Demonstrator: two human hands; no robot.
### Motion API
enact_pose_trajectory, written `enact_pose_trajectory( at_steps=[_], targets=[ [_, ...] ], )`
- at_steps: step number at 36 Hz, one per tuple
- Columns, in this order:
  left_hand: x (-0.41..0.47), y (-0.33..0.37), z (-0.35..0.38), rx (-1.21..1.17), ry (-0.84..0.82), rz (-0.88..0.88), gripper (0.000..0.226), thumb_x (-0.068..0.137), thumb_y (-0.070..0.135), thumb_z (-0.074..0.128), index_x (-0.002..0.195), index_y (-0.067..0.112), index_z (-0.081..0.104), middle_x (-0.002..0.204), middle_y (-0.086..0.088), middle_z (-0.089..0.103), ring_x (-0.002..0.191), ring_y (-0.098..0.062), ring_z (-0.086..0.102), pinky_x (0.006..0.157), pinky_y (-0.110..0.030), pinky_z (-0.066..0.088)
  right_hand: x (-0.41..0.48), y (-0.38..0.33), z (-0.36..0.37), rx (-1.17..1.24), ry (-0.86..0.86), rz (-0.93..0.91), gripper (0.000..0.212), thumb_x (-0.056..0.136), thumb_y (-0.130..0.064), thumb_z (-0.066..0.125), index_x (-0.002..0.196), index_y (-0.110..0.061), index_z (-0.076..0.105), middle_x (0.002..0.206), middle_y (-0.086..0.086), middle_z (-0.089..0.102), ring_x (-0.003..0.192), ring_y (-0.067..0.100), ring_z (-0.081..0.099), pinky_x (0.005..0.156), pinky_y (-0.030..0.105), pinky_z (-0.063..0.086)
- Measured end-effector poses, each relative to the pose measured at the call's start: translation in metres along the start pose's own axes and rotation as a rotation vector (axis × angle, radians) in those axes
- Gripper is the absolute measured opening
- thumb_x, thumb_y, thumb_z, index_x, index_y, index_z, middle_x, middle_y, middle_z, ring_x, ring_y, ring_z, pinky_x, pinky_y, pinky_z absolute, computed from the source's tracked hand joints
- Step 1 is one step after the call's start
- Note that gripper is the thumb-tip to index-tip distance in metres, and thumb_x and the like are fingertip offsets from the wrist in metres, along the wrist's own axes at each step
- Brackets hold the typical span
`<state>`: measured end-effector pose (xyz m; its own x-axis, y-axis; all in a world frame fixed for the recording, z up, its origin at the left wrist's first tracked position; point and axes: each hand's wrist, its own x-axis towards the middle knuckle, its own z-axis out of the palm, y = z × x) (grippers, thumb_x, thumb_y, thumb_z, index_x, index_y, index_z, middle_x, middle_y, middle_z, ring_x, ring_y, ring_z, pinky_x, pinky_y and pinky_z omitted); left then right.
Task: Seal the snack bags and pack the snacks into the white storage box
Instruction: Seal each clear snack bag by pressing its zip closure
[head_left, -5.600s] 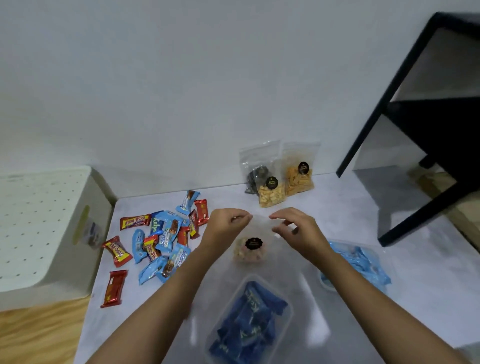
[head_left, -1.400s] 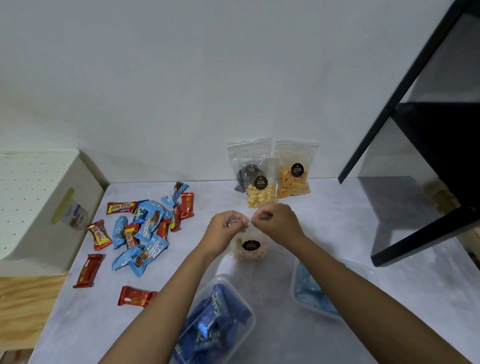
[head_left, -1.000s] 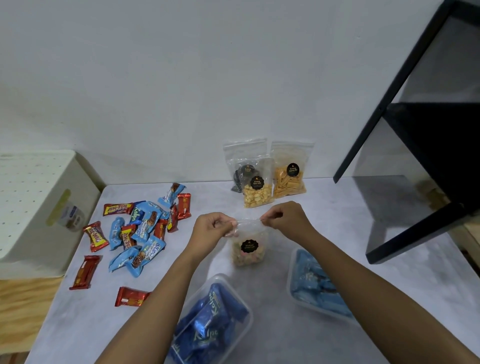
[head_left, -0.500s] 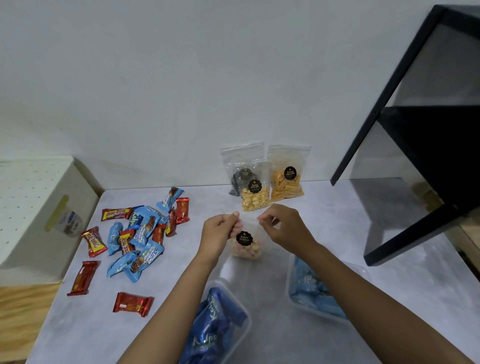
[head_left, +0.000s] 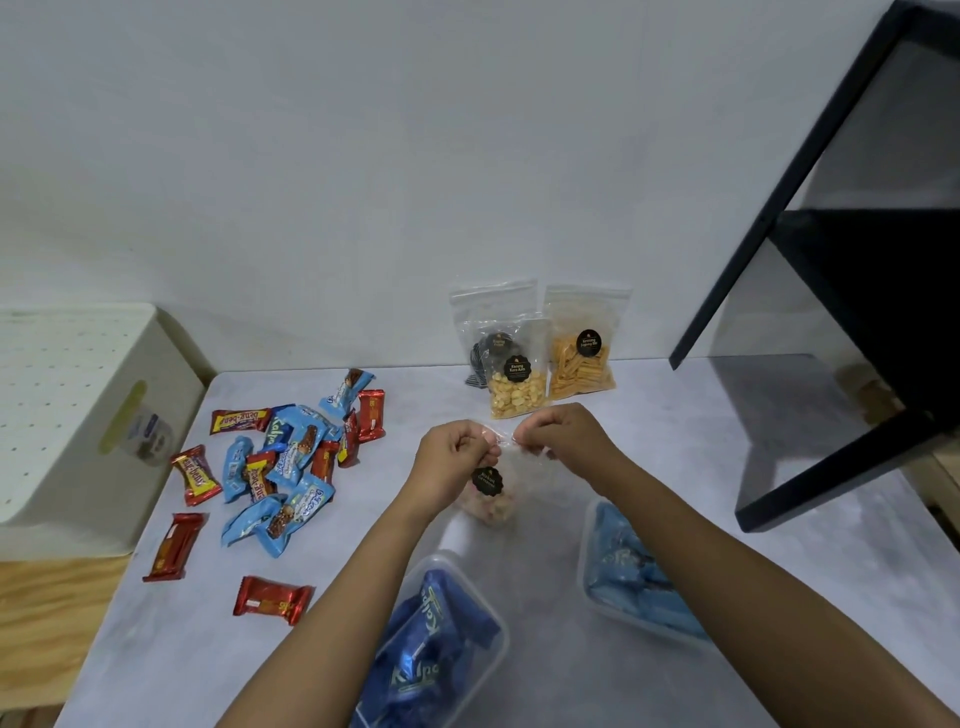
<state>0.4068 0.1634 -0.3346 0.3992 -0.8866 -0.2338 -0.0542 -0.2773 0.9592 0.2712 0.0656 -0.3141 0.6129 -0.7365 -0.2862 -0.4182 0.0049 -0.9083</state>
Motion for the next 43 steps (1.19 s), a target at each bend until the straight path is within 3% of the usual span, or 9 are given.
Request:
enact_pose_trajectory(
  at_steps=[11,18,24,28,30,33,36,40,43],
  targets=[
    [0.001,-0.001,0.004,0.03,0.009,-0.019,0.013,0.09,0.007,0.055,0.084,0.002,0.066,0.072,-0.004,0.066,0.06,0.001,0.063,0.07,-0.018,0.054,0.004,0.009,0.001,0.057,0.121,0.05,0.013,0.077,-0.005,0.068,0.066,-0.012,0.069,0.062,0.001,0.063,0.059,0.009,0.055,0.058,0.016,0.042],
    [0.002,0.003,0.005,-0.023,0.037,-0.052,0.014,0.09,0.002,0.054,0.087,-0.005,0.065,0.071,-0.008,0.065,0.056,0.001,0.062,0.064,-0.013,0.053,0.001,0.008,0.0,-0.041,0.049,-0.045,0.022,0.081,-0.011,0.066,0.061,-0.02,0.066,0.063,-0.003,0.064,0.06,0.004,0.056,0.063,0.017,0.043],
    [0.001,0.005,0.003,-0.175,0.057,-0.068,0.016,0.09,0.001,0.053,0.08,0.0,0.066,0.072,-0.01,0.066,0.058,-0.004,0.063,0.064,-0.013,0.053,-0.004,0.007,0.001,-0.203,-0.024,-0.203,0.01,0.075,-0.018,0.076,0.08,-0.017,0.069,0.071,-0.006,0.063,0.063,0.001,0.055,0.06,0.009,0.044],
    [0.009,0.008,0.002,-0.175,0.049,-0.038,0.012,0.089,0.008,0.058,0.083,0.001,0.066,0.075,-0.012,0.065,0.063,-0.009,0.061,0.063,-0.013,0.052,0.006,0.011,-0.005,-0.37,-0.05,-0.29,0.015,0.074,-0.02,0.076,0.086,-0.013,0.07,0.077,-0.001,0.066,0.073,0.014,0.061,0.07,0.024,0.049],
    [0.009,0.006,-0.001,-0.062,0.142,0.03,0.006,0.084,0.014,0.066,0.085,0.009,0.063,0.079,-0.004,0.063,0.071,-0.01,0.058,0.064,-0.012,0.048,0.009,0.012,-0.003,-0.354,-0.006,-0.302,0.007,0.08,-0.019,0.07,0.082,-0.012,0.071,0.074,-0.002,0.067,0.072,0.013,0.061,0.07,0.026,0.049],
    [0.009,0.001,-0.005,0.156,0.246,0.16,0.031,0.076,0.02,0.074,0.102,0.019,0.057,0.099,0.005,0.056,0.089,-0.002,0.052,0.072,-0.016,0.045,0.009,0.011,-0.003,-0.313,0.017,-0.281,0.008,0.083,-0.016,0.066,0.079,-0.012,0.07,0.071,-0.003,0.064,0.07,0.012,0.058,0.07,0.027,0.048],
    [0.01,0.003,-0.009,0.212,0.159,0.187,0.039,0.078,0.019,0.073,0.113,0.02,0.056,0.104,0.008,0.053,0.094,0.0,0.051,0.079,-0.018,0.044,0.009,0.011,-0.006,-0.315,-0.016,-0.278,0.011,0.084,-0.014,0.063,0.074,-0.019,0.065,0.069,-0.007,0.061,0.069,0.011,0.055,0.067,0.025,0.044],
    [0.013,0.008,-0.007,0.23,-0.02,0.165,0.003,0.084,0.018,0.066,0.087,0.017,0.066,0.078,0.009,0.062,0.066,0.006,0.053,0.066,-0.012,0.041,0.01,0.014,-0.009,-0.295,0.013,-0.284,0.017,0.082,-0.009,0.061,0.068,-0.018,0.06,0.065,-0.008,0.056,0.064,0.008,0.049,0.064,0.026,0.04],
    [0.013,0.007,-0.003,0.276,-0.061,0.156,0.005,0.088,0.019,0.061,0.089,0.015,0.064,0.078,0.008,0.06,0.066,0.003,0.052,0.062,-0.008,0.039,0.01,0.018,-0.012,-0.288,0.016,-0.266,0.013,0.082,-0.011,0.062,0.07,-0.018,0.062,0.068,-0.006,0.06,0.066,0.007,0.052,0.066,0.028,0.043]
  ],
)
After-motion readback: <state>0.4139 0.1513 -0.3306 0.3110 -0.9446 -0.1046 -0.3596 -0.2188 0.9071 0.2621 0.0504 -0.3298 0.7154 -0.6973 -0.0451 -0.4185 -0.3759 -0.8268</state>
